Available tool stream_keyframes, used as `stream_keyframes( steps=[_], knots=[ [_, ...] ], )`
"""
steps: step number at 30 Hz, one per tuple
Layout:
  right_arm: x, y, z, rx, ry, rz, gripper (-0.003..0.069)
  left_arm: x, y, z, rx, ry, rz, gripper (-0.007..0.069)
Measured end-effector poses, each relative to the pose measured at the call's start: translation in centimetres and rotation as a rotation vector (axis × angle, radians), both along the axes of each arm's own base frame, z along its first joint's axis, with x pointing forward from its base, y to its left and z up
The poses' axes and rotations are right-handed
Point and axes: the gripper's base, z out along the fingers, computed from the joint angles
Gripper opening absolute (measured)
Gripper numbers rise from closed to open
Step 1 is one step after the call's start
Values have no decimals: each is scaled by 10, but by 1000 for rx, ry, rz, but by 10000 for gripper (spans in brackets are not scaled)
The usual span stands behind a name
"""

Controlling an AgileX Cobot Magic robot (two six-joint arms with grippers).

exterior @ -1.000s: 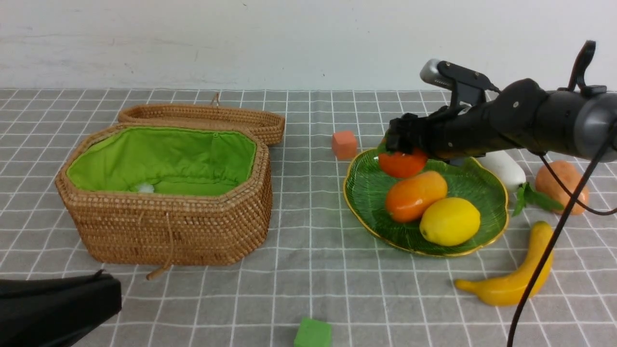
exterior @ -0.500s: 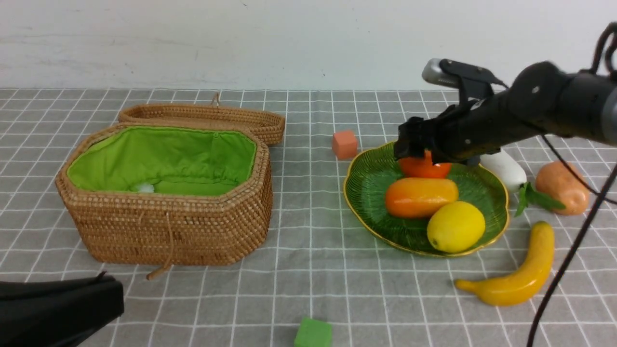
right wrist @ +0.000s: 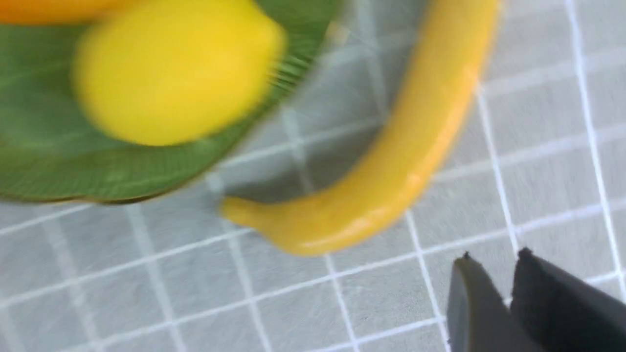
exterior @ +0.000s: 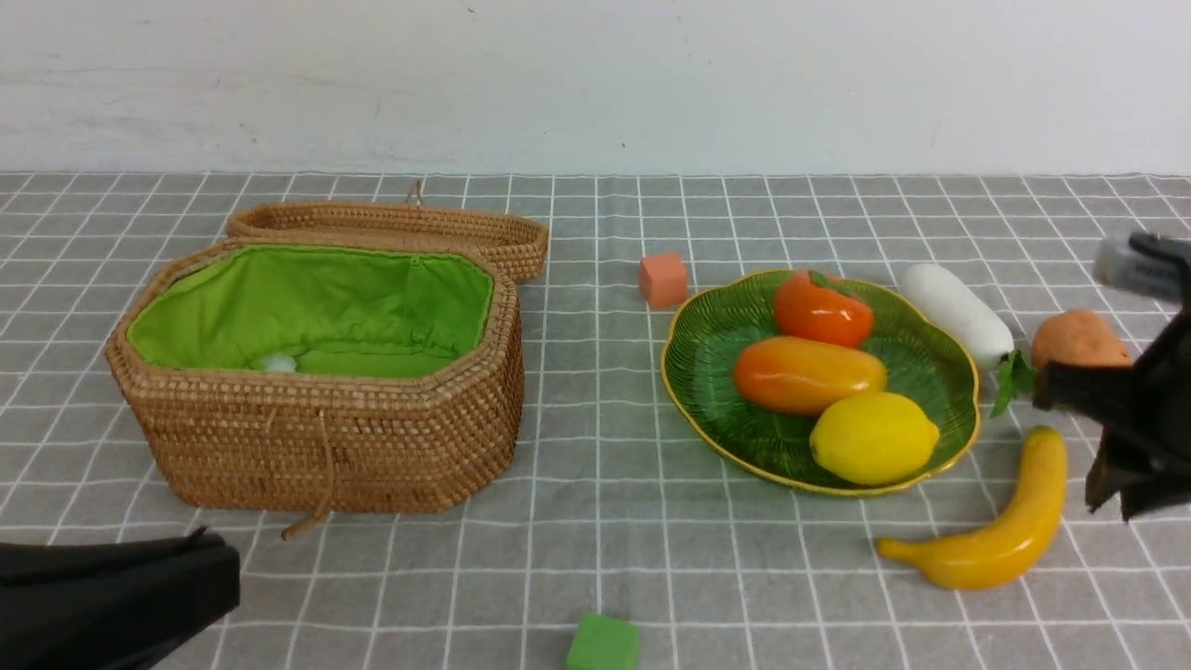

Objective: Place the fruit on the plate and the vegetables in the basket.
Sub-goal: Use the right arm to grab a banana and put it into the right plate

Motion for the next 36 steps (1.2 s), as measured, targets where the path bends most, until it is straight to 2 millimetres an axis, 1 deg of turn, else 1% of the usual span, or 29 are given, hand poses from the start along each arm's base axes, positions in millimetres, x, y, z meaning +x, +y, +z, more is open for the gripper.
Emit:
stream_keyframes(
  steps=[1,2,3,4,5,6,8,9,11,12,14,16,17,18,19,21,22,24,26,27,28,29,30,31,32,33,34,35,36],
  knots=[
    [2,-2,-13,13,-28,-55,276,0,0,0,9,-9,-3,-13],
    [6,-2,-24,17,-59,-76,335,0,0,0,11,-11,-5,-13],
    [10,-2,-30,20,-82,-85,382,0,0,0,9,-9,-7,-13],
    [10,-2,-32,19,-77,-85,391,0,0,0,9,-9,-7,-13],
    [18,-2,-40,22,-107,-91,446,-1,-1,0,3,-3,-10,-13],
    [23,-2,-46,22,-121,-94,477,-1,-1,0,0,2,-12,-13],
    [31,-3,-58,22,-132,-100,515,-1,-1,-1,-1,9,-14,-13],
    [34,-4,-64,22,-129,-104,521,-1,-1,-1,2,14,-14,-13],
    [38,-5,-76,18,-110,-106,517,-1,-1,-2,9,22,-15,-13],
    [39,-5,-84,16,-90,-106,501,-2,-1,-2,12,25,-16,-13],
    [40,-5,-88,15,-80,-106,481,-2,-1,-3,14,28,-16,-13],
    [41,-5,-90,10,-78,-91,383,-2,-1,-3,16,30,-16,-13],
    [41,-5,-90,8,-77,-87,374,-2,-1,-3,16,30,-16,-13],
    [41,-5,-90,1,-79,-66,318,-2,-1,-3,16,30,-16,-13],
    [41,-5,-90,-5,-82,-45,302,-2,-1,-3,17,30,-16,-13],
    [39,-5,-86,-21,-81,2,309,-2,-1,-3,17,30,-16,-13],
    [35,-5,-80,-29,-63,29,309,-2,-1,-3,17,30,-16,-13],
    [27,-5,-62,-36,-13,57,308,-2,-1,-3,17,30,-16,-13],
    [24,-5,-47,-44,-12,73,308,-2,-1,-3,18,27,-17,-13],
    [22,-5,-24,-57,-38,117,308,-2,-1,-2,19,15,-19,-13],
    [24,-3,-10,-76,-83,174,308,-1,-1,-1,18,2,-20,-13],
    [26,-3,-5,-86,-103,200,308,-1,-1,-1,17,0,-20,-13],
    [34,-1,10,-116,-175,294,308,-1,-1,0,9,-12,-20,-13],
    [44,2,20,-148,-236,392,308,0,-1,2,-4,-27,-18,-13],
    [52,4,24,-164,-267,457,308,0,-2,3,-16,-39,-17,-13],
    [56,4,26,-178,-277,491,308,0,-2,4,-18,-41,-17,-13],
    [74,6,29,-225,-315,618,308,0,-2,5,-31,-54,-15,-13],
    [87,8,23,-237,-308,683,308,1,-2,6,-37,-60,-14,-13],
    [98,9,22,-250,-311,736,308,1,-3,6,-40,-63,-14,-13]
  ],
)
